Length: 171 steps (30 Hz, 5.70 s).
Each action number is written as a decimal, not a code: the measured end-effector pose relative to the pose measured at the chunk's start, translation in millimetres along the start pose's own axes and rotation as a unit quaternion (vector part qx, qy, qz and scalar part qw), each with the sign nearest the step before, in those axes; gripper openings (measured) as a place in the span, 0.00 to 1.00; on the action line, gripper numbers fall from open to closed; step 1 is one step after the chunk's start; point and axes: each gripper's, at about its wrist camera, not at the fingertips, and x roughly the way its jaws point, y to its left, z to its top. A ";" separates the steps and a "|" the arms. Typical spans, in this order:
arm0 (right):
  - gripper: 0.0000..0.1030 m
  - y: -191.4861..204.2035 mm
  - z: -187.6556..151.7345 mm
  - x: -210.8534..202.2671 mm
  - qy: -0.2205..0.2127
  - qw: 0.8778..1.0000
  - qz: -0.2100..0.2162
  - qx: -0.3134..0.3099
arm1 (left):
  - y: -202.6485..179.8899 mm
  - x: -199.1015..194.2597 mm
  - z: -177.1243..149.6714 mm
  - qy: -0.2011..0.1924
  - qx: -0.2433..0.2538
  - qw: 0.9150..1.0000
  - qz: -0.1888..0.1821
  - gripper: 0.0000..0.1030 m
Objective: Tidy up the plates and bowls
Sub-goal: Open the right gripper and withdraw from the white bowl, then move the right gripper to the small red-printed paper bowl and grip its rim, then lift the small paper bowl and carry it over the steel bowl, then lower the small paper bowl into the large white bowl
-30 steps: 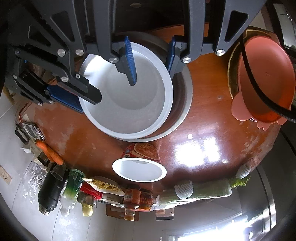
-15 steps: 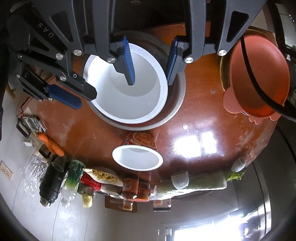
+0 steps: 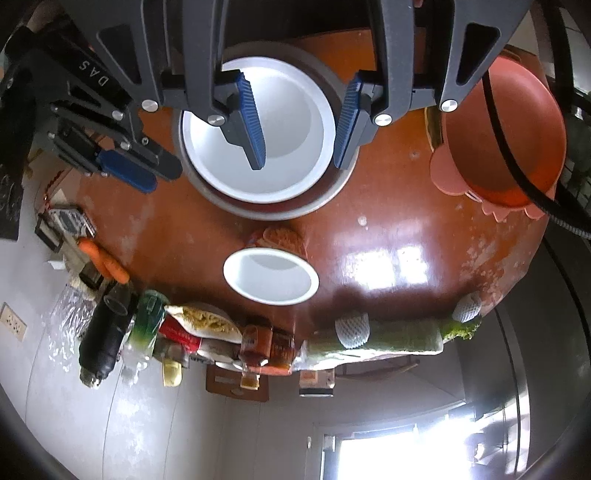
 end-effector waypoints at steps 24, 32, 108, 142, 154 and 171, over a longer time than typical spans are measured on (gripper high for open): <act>0.52 -11.5 40.1 33.8 0.007 1.000 -0.027 -0.001 | 17.4 39.4 60.6 -0.018 -0.028 0.999 -0.028 0.45; 0.52 -15.8 70.1 53.7 0.006 0.999 -0.031 -0.006 | 23.6 59.0 79.9 -0.012 -0.048 0.998 -0.040 0.45; 0.30 14.1 103.7 86.1 0.020 0.997 -0.015 -0.076 | 34.0 62.7 89.9 -0.005 -0.075 0.991 -0.106 0.31; 0.30 58.1 55.9 -12.3 -0.040 0.995 -0.005 -0.091 | 20.0 -36.2 34.4 -0.057 -0.034 0.993 -0.093 0.31; 0.30 63.2 38.2 -20.4 -0.028 0.995 -0.008 -0.094 | 20.0 -37.8 16.4 -0.033 -0.037 0.994 -0.093 0.31; 0.31 56.9 12.3 -9.6 0.012 0.996 -0.001 -0.086 | 15.5 -18.5 -4.5 0.013 -0.028 0.996 -0.085 0.31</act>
